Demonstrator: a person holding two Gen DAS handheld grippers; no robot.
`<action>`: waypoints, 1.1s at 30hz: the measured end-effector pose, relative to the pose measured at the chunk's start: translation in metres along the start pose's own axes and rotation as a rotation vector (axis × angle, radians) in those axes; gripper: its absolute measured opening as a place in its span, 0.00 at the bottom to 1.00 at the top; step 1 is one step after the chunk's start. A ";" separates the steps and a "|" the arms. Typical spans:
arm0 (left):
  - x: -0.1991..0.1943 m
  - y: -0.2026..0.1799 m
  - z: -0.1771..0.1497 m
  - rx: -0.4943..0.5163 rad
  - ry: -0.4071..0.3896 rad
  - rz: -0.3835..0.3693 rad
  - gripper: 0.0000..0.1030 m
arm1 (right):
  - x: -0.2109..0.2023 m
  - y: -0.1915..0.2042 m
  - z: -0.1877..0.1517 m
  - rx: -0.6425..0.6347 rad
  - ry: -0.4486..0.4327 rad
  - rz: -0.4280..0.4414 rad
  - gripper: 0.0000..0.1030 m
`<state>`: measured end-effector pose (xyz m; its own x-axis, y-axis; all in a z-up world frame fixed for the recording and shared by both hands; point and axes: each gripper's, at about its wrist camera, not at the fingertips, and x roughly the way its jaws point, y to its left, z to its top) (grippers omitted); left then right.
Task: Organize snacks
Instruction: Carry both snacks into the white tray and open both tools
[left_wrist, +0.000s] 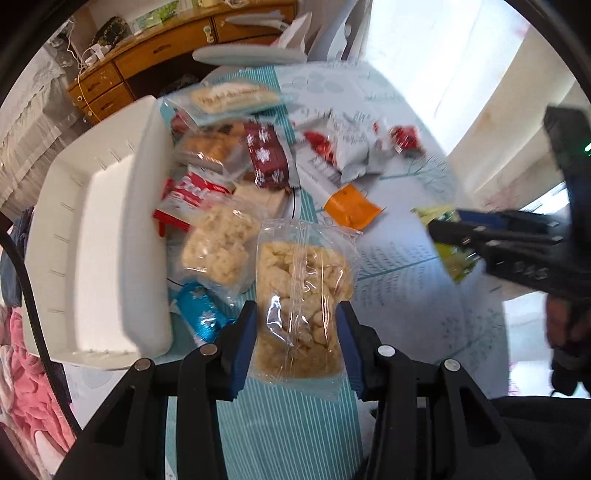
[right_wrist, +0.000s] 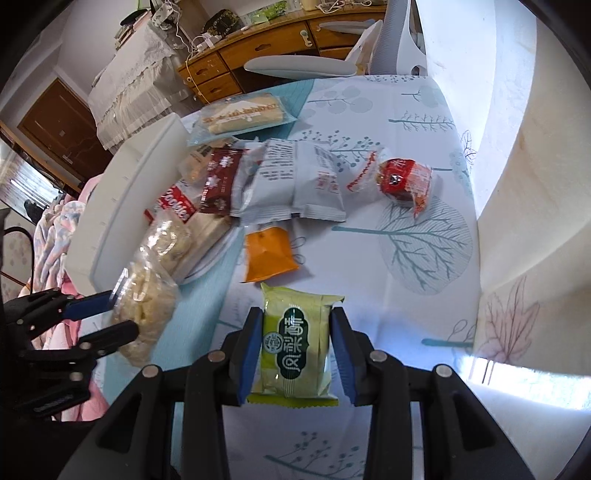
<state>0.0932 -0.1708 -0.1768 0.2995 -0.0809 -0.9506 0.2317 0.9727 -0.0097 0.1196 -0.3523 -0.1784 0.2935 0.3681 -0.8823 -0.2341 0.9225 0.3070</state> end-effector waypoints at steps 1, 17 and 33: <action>-0.012 0.004 0.000 -0.002 -0.017 -0.010 0.40 | -0.002 0.003 0.000 0.005 -0.002 0.005 0.36; -0.122 0.086 0.013 -0.013 -0.196 -0.086 0.40 | -0.029 0.099 0.003 0.052 -0.113 0.085 0.36; -0.147 0.227 0.012 -0.184 -0.330 -0.069 0.40 | -0.017 0.220 0.029 0.006 -0.244 0.146 0.36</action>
<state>0.1125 0.0590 -0.0351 0.5778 -0.1838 -0.7952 0.1003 0.9829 -0.1543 0.0905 -0.1526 -0.0856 0.4714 0.5132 -0.7172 -0.2847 0.8583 0.4270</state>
